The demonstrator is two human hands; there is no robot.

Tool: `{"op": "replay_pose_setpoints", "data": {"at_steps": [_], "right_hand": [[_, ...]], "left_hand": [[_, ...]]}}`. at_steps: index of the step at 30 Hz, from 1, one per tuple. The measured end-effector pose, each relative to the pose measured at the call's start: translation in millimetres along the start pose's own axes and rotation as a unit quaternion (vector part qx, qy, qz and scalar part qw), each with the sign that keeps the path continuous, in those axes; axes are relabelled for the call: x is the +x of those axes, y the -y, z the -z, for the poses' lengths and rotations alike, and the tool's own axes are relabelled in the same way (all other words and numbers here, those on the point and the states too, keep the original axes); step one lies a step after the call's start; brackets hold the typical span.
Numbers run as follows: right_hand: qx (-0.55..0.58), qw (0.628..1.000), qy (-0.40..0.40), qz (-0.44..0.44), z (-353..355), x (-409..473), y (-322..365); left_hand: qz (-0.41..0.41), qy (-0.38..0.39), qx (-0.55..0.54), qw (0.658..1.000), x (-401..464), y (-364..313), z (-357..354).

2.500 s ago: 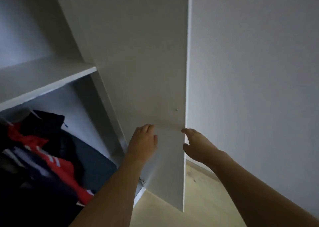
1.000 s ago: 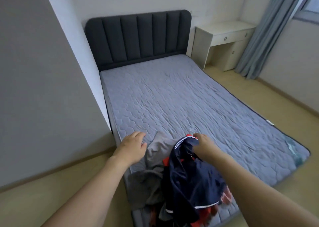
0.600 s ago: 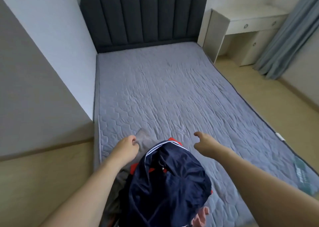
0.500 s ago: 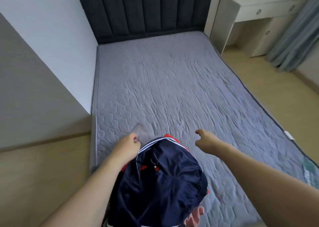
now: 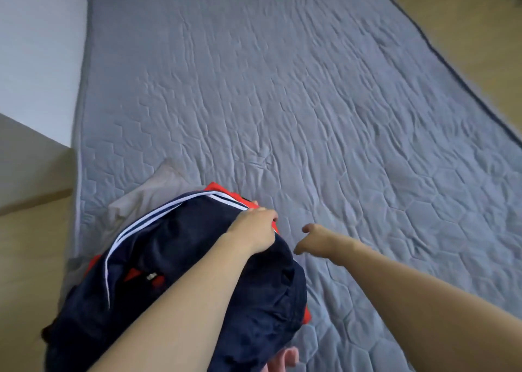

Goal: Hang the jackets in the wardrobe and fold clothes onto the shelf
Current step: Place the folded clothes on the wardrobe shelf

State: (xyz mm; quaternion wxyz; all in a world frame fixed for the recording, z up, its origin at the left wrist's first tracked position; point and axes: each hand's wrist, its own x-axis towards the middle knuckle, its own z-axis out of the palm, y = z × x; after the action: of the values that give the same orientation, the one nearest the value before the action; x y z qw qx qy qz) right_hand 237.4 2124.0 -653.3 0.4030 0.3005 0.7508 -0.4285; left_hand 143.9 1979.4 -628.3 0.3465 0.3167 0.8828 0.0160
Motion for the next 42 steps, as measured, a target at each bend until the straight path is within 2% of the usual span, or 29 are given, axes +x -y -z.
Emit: {"op": "replay_pose_setpoints", "data": {"at_steps": [4, 6, 8, 12, 14, 18, 22, 24, 26, 28, 30, 32, 35, 37, 39, 42], "right_hand": [[0.003, 0.997, 0.082, 0.012, -46.3, 63.0, -44.3], [-0.027, 0.995, 0.094, 0.036, -60.5, 78.6, -56.7], [-0.032, 0.994, 0.089, 0.062, -65.4, 83.2, -60.4], [0.102, 0.989, 0.084, 0.073, -54.0, 51.2, -47.1], [0.172, 0.976, 0.114, 0.072, -43.1, 21.5, -35.7], [0.220, 0.955, 0.174, 0.101, -20.3, -50.8, -1.0], [0.163, 0.958, 0.152, 0.180, 24.4, -136.8, 55.8], [0.092, 0.959, 0.113, 0.241, 55.2, -185.3, 89.6], [-0.009, 0.948, 0.060, 0.314, 91.9, -238.8, 127.3], [-0.101, 0.918, -0.028, 0.381, 131.3, -298.2, 162.1], [-0.169, 0.875, -0.120, 0.438, 166.5, -357.7, 191.2], [-0.247, 0.808, -0.209, 0.493, 193.2, -420.9, 213.0], [-0.324, 0.708, -0.305, 0.549, 226.4, -506.3, 231.7], [-0.354, 0.664, -0.344, 0.562, 249.8, -554.3, 233.4], [-0.376, 0.644, -0.374, 0.552, 275.5, -592.0, 227.3], [-0.388, 0.626, -0.407, 0.541, 315.1, -632.0, 210.7]], "left_hand": [[-0.015, 0.104, 0.199, 0.974, 41.4, 4.3, -46.7], [-0.029, 0.095, 0.225, 0.969, 43.7, 9.1, -55.2], [-0.038, 0.070, 0.201, 0.976, 36.2, 10.1, -54.6], [0.016, 0.043, 0.092, 0.995, 2.7, -3.1, -28.9], [0.028, 0.020, 0.031, 0.999, -19.7, -16.2, -3.8], [0.049, -0.106, -0.070, 0.991, -86.6, -47.5, 73.6], [0.078, -0.291, -0.121, 0.946, -178.2, -81.9, 175.5], [0.097, -0.313, -0.126, 0.936, -228.4, -99.0, 223.0], [0.149, -0.277, -0.109, 0.943, -281.4, -112.7, 263.9], [0.226, -0.199, -0.105, 0.948, -333.4, -123.5, 295.6], [0.281, -0.136, -0.153, 0.938, -372.5, -131.5, 319.8], [0.288, -0.138, -0.219, 0.922, -403.8, -142.8, 338.9], [0.220, -0.237, -0.335, 0.885, -438.5, -173.4, 362.7], [0.153, -0.338, -0.382, 0.847, -462.3, -197.6, 376.9], [0.059, -0.396, -0.450, 0.798, -490.0, -231.6, 391.8], [-0.065, -0.444, -0.528, 0.721, -520.9, -298.7, 419.8]]}}
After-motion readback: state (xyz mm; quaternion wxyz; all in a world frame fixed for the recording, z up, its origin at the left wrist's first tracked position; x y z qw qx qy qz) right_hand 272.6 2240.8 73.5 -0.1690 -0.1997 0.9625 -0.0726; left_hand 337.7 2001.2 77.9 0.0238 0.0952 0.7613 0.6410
